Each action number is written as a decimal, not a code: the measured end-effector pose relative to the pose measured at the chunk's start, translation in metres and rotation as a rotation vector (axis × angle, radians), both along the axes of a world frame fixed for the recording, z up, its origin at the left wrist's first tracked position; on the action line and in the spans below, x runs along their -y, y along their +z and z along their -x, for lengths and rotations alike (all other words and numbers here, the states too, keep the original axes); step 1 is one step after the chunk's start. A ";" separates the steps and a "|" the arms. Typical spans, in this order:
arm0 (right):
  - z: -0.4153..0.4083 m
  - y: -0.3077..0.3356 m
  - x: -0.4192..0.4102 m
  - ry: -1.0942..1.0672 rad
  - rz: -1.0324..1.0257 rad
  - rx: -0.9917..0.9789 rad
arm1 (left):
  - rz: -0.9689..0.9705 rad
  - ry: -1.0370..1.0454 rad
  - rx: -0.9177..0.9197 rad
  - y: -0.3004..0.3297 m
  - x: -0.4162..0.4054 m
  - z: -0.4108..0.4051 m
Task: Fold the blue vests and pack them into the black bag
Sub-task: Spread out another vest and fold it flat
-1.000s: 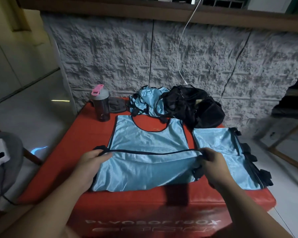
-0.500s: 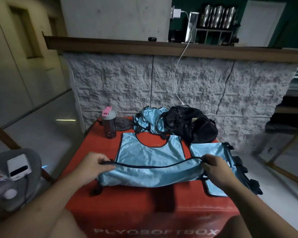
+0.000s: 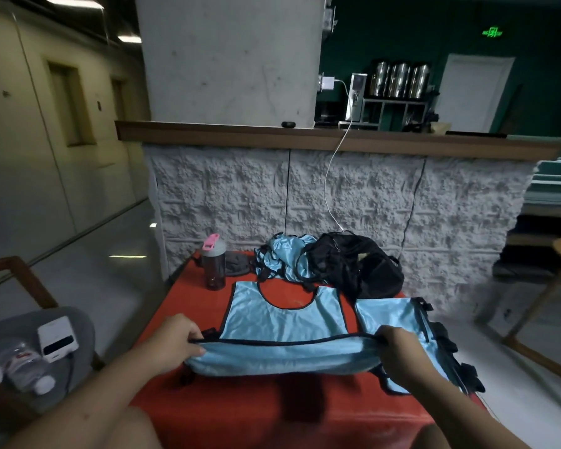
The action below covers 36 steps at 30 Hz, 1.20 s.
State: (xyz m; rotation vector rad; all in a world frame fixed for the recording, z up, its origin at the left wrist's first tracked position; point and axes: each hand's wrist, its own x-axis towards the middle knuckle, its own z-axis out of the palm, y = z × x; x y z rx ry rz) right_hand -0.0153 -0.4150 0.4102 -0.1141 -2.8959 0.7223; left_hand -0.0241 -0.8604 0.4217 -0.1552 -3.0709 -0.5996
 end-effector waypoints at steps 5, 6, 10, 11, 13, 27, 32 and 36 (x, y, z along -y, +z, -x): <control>-0.012 -0.001 -0.002 -0.021 -0.105 0.010 | 0.013 0.013 -0.042 0.012 -0.006 -0.010; -0.015 0.002 -0.002 -0.025 -0.107 0.018 | 0.012 0.013 -0.043 0.013 -0.006 -0.011; -0.018 0.000 -0.006 -0.015 -0.104 0.158 | 0.035 -0.052 0.049 0.017 -0.003 -0.013; -0.017 -0.001 -0.007 -0.006 -0.097 0.175 | 0.032 -0.076 0.088 0.019 -0.002 -0.015; -0.016 -0.003 -0.010 0.021 -0.131 0.174 | 0.000 -0.103 0.133 0.022 0.000 -0.016; 0.051 0.005 0.002 -0.157 0.528 -0.010 | -0.684 0.205 0.127 0.000 -0.009 0.048; 0.100 -0.021 0.006 -0.231 0.635 -0.071 | -0.841 0.307 0.126 -0.030 -0.013 0.090; 0.142 -0.047 0.005 -0.259 0.699 -0.057 | -0.811 0.344 0.070 -0.059 -0.009 0.130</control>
